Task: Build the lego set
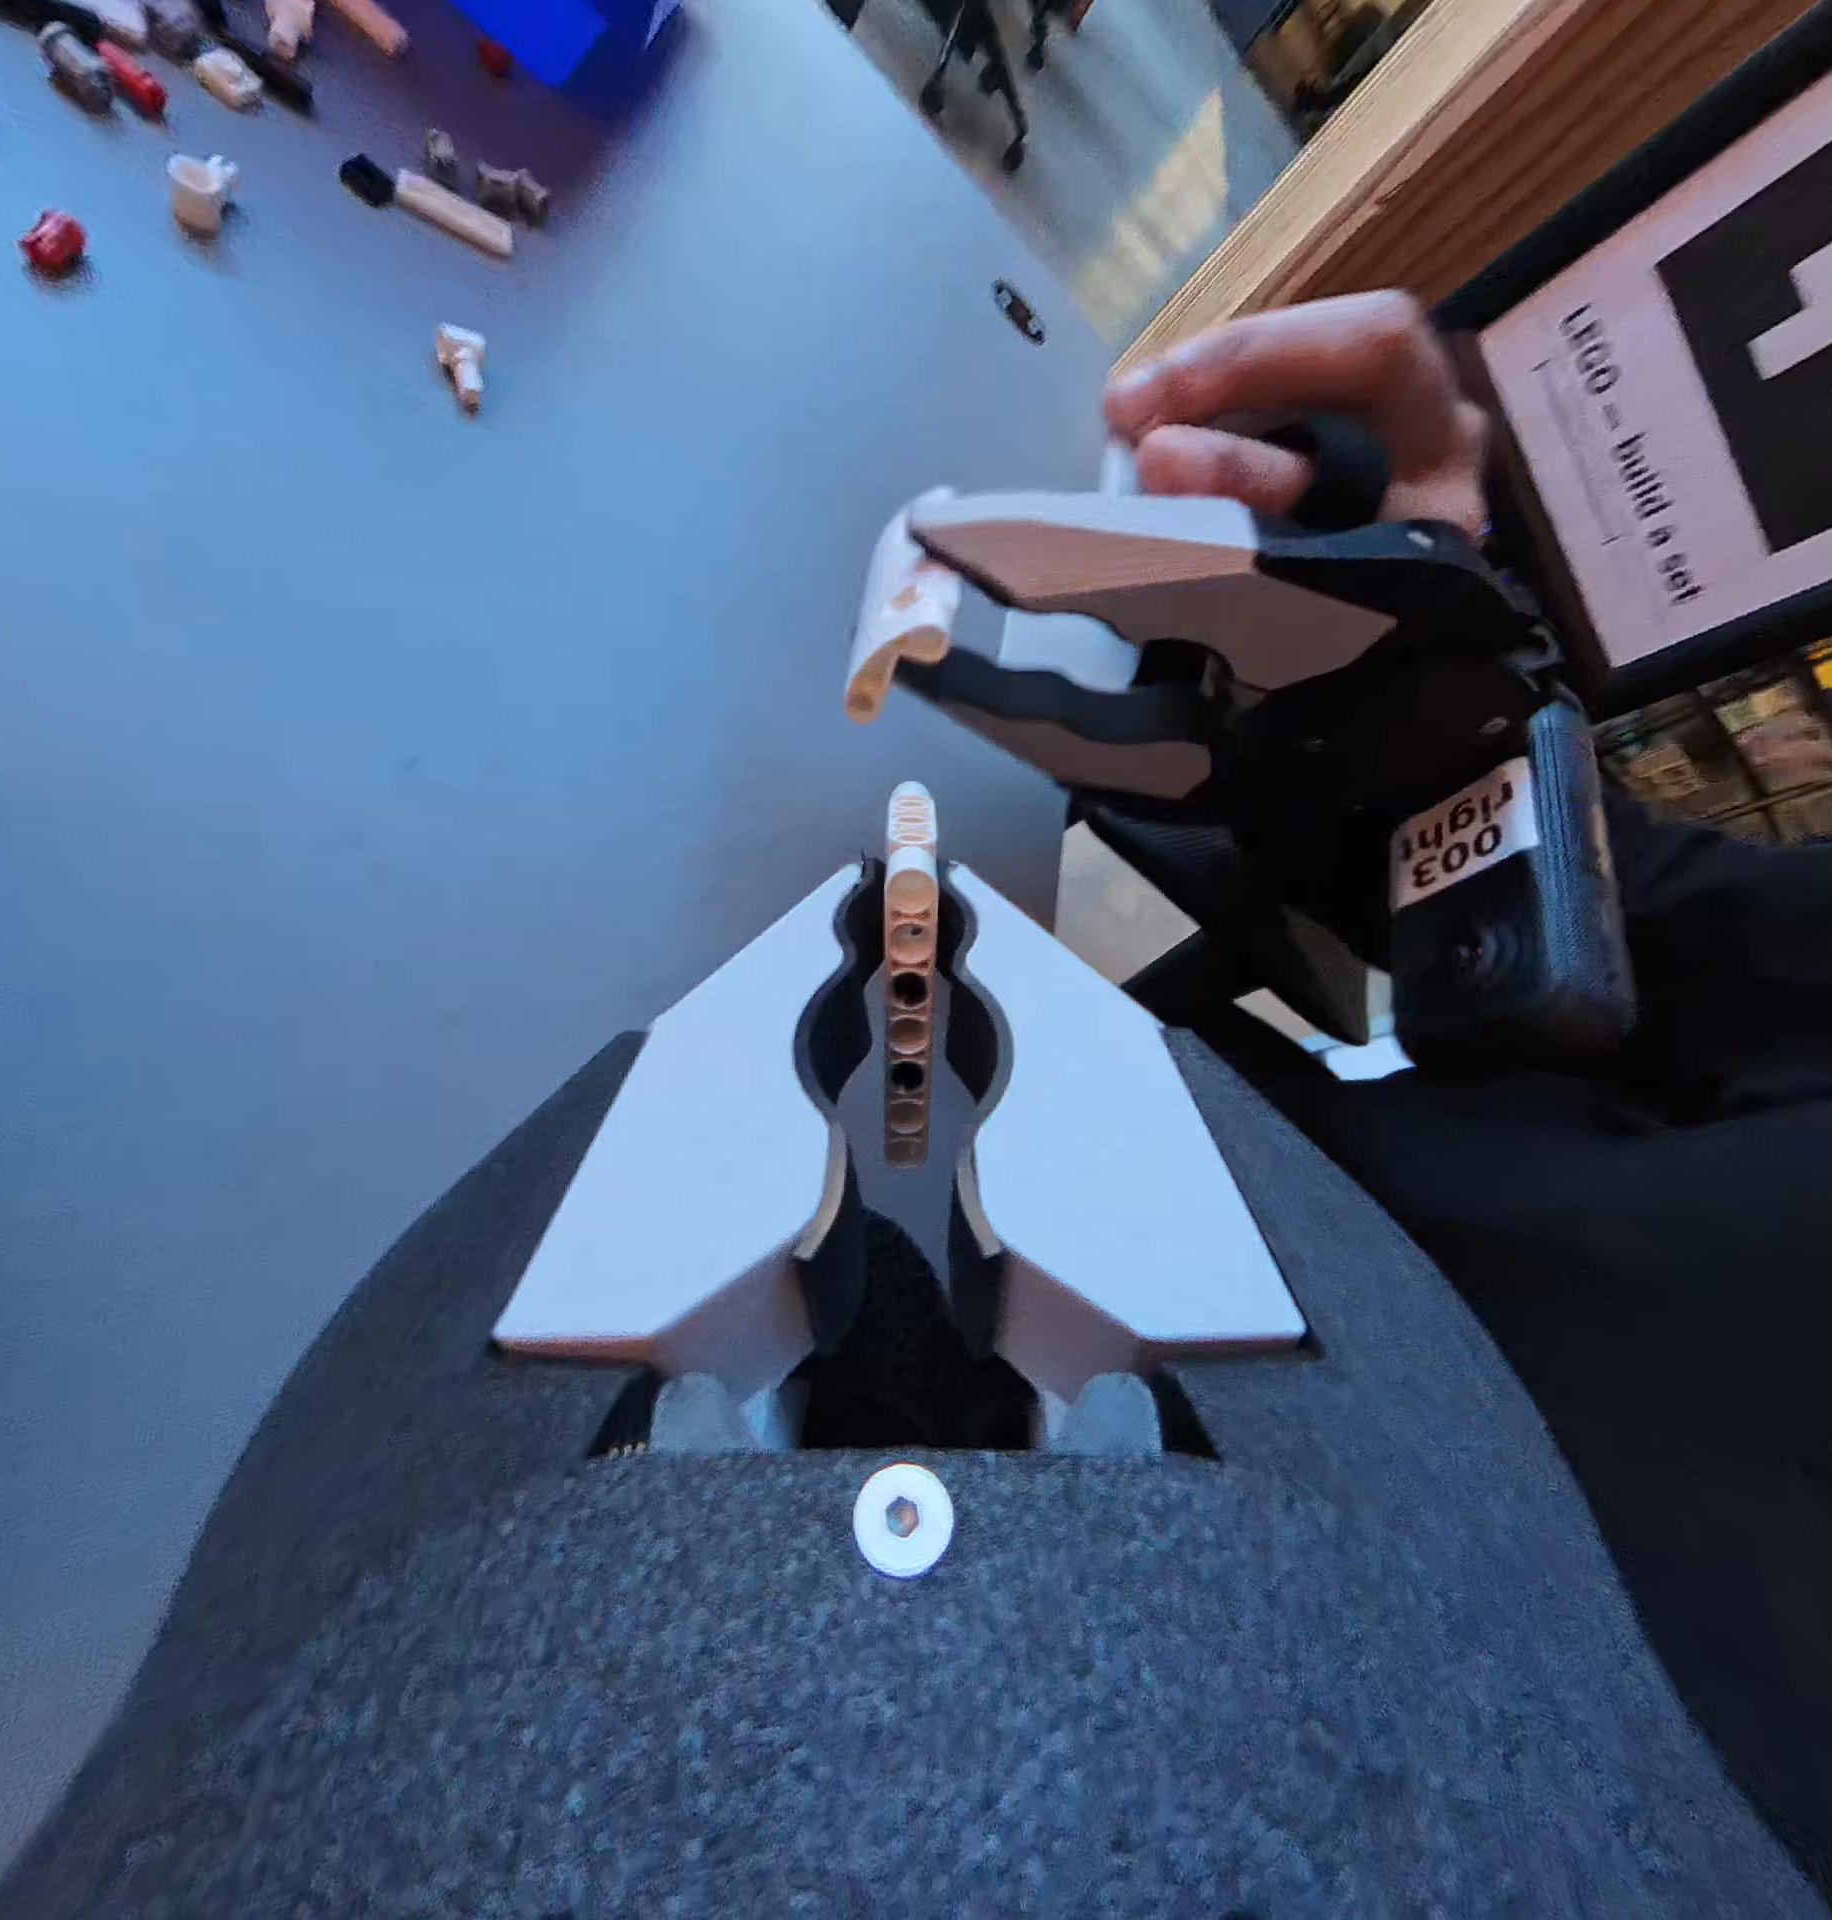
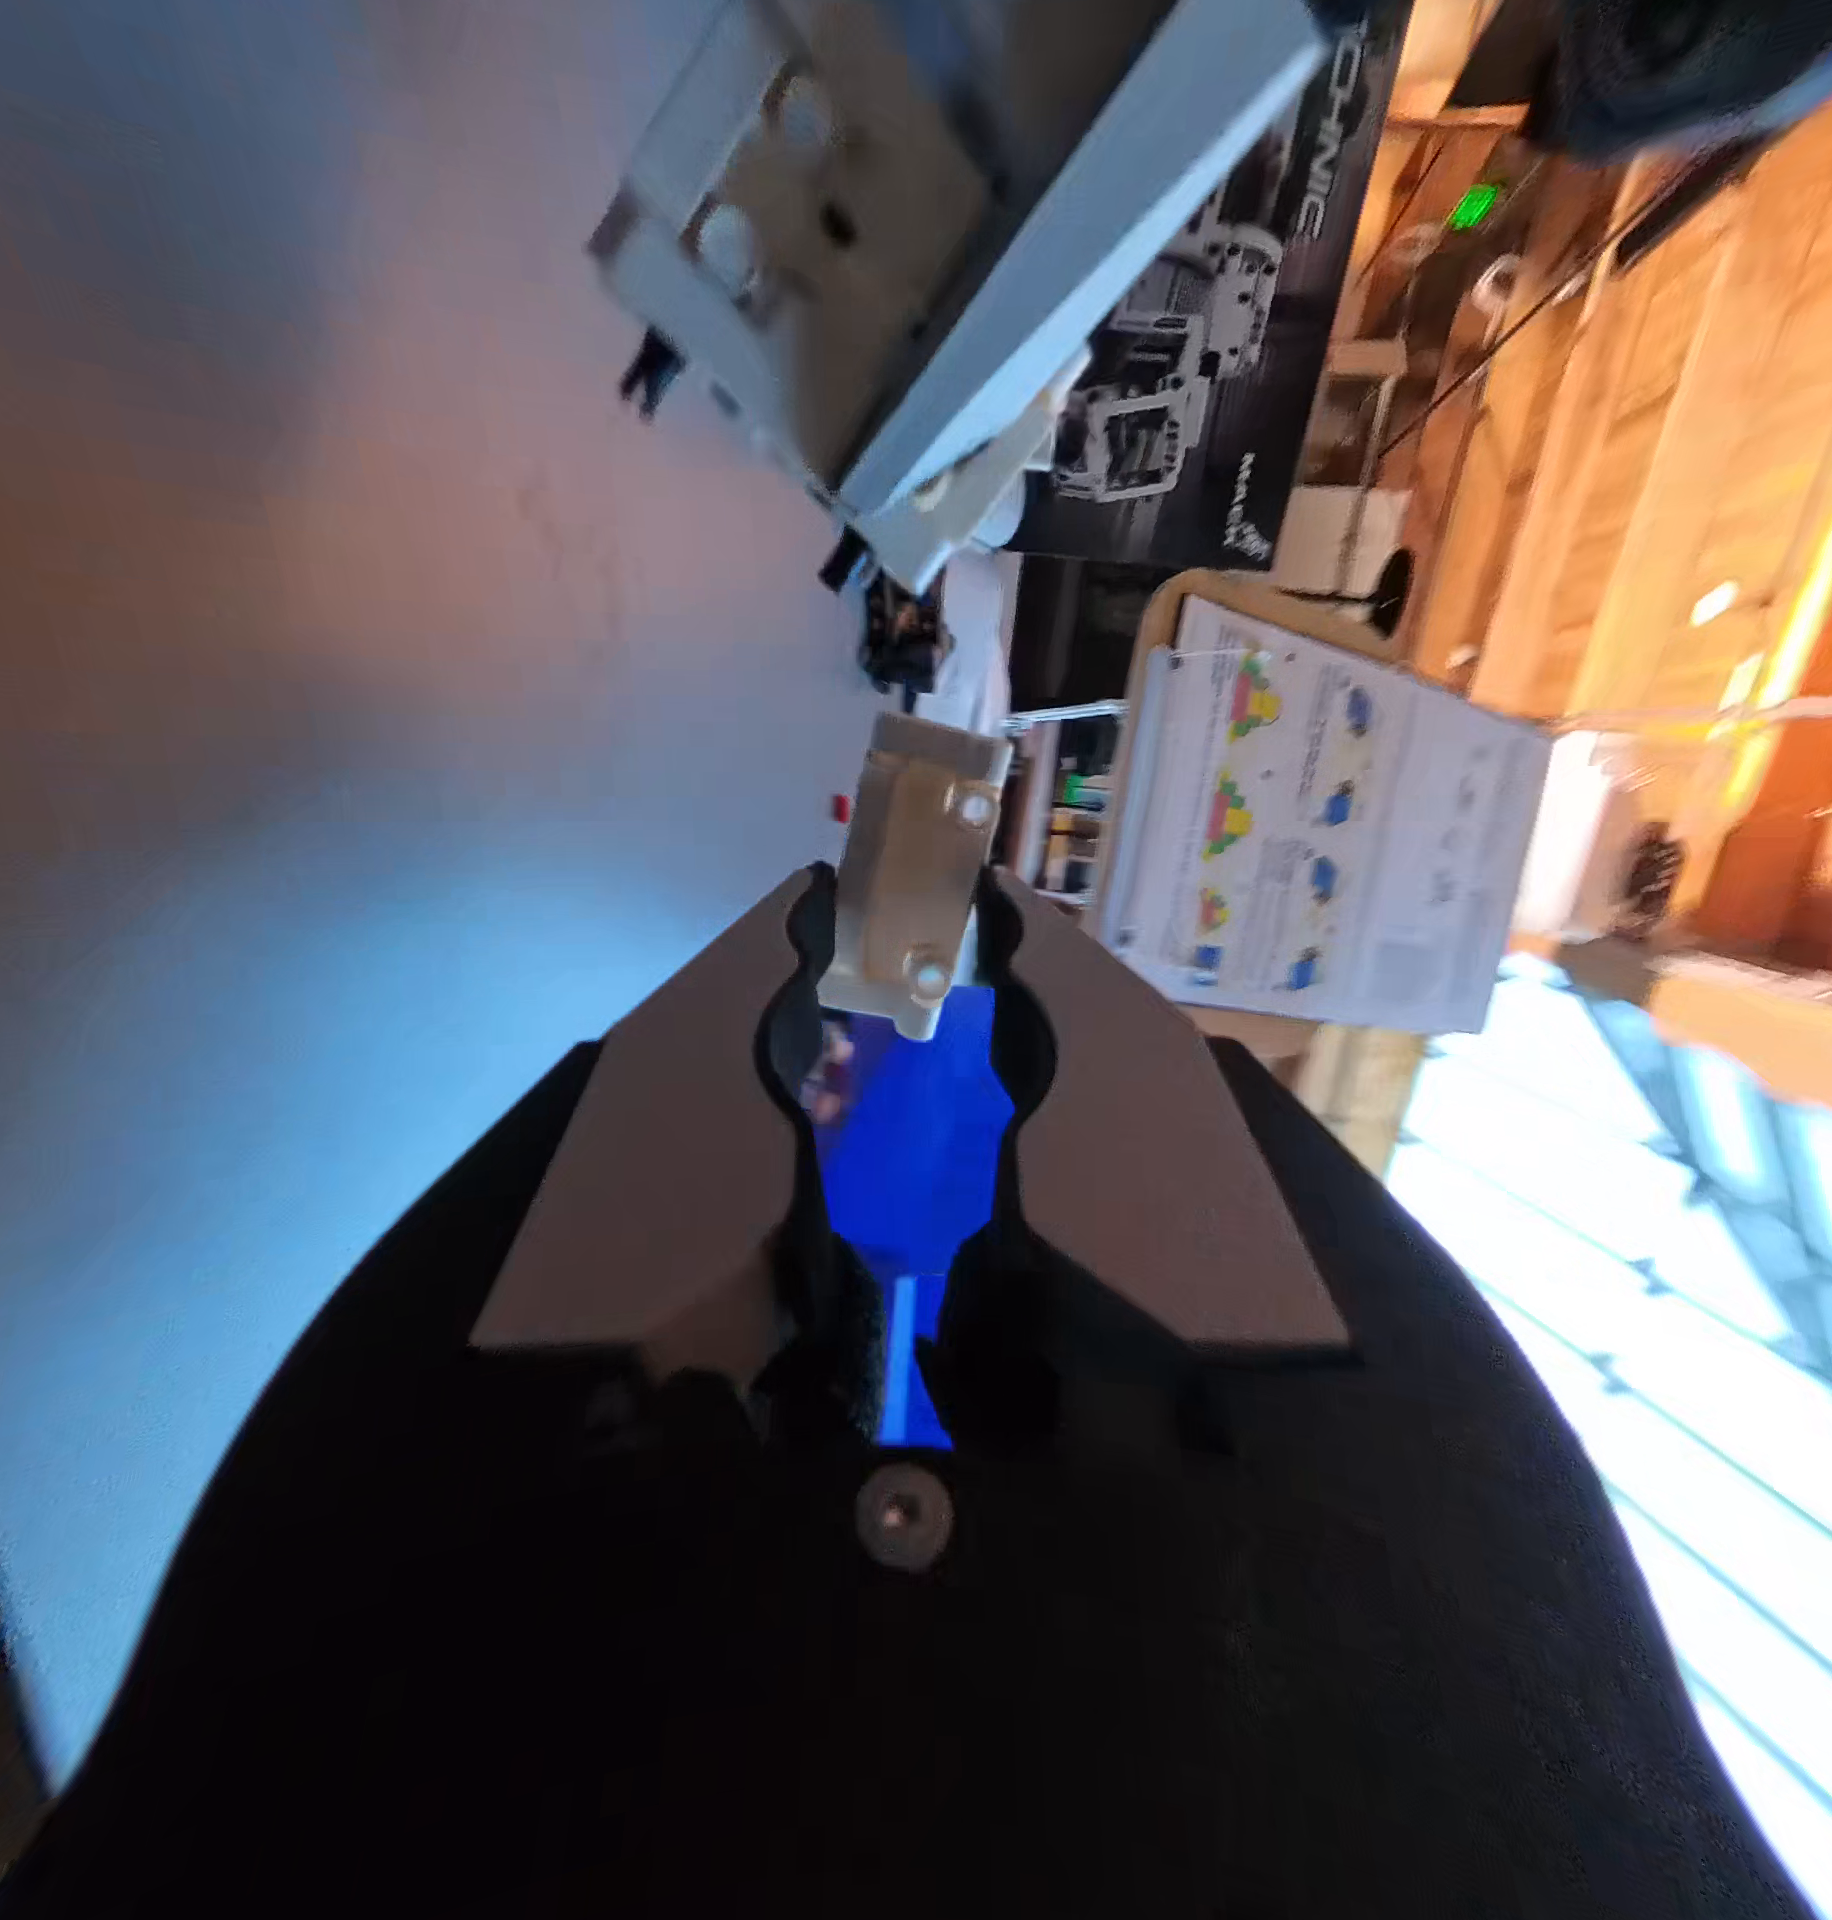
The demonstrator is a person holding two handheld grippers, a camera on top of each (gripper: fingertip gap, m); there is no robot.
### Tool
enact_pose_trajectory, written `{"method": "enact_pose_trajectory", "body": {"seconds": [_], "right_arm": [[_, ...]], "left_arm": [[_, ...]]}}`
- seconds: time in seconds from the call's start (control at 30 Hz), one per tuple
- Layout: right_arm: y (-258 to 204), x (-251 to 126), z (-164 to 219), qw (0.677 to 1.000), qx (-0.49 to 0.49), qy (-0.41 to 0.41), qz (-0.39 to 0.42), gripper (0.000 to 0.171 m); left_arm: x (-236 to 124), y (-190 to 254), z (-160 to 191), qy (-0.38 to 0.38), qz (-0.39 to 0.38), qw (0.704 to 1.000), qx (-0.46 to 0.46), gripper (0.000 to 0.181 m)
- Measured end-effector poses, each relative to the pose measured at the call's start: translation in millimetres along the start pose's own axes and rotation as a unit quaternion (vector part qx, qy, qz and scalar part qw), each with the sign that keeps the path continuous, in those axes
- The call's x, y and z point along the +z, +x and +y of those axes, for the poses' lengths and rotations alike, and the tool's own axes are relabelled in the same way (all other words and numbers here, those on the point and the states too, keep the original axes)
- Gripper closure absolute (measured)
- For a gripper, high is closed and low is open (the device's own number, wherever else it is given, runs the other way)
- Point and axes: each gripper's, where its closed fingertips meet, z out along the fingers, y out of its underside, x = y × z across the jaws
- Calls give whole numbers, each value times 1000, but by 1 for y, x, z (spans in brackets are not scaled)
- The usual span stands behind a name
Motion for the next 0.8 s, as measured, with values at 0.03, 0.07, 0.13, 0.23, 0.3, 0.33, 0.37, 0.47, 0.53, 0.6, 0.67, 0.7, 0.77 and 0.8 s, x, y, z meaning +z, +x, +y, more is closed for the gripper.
{"method": "enact_pose_trajectory", "body": {"seconds": [0.03,0.07,0.13,0.23,0.3,0.33,0.37,0.47,0.53,0.6,0.67,0.7,0.77,0.8], "right_arm": [[-4,-2,-3,998,56,6,-25,145],[-12,-4,-6,989,130,10,-67,144],[-17,-7,-10,956,263,15,-126,144],[-26,-17,-15,900,365,24,-237,145],[-28,-21,-17,867,390,19,-309,145],[-32,-25,-19,848,392,17,-356,145],[-36,-27,-21,827,395,9,-400,145],[-39,-31,-31,771,405,26,-491,145],[-31,-23,-33,779,404,58,-477,145],[-33,-17,-26,804,379,54,-456,145],[-30,-13,-27,835,352,73,-417,145],[-26,-11,-30,848,345,85,-393,145],[-19,-12,-38,859,342,113,-364,145],[-17,-11,-40,863,341,121,-351,145]], "left_arm": [[0,3,-2,13,11,1000,4,174],[0,6,-4,28,15,999,10,174],[-2,3,-4,43,2,999,16,175],[-5,-10,4,39,-46,998,14,174],[-6,-13,6,41,-61,997,12,174],[-6,-13,7,44,-62,997,12,174],[-6,-11,6,48,-62,997,14,174],[-1,-2,3,63,-38,997,16,175],[0,4,-2,74,-18,997,3,174],[-7,16,-12,106,20,994,-10,175],[-12,28,-17,118,66,990,-26,175],[-12,30,-18,116,78,990,-31,175],[-9,29,-16,105,82,991,-29,175],[-7,28,-14,97,78,992,-28,175]]}}
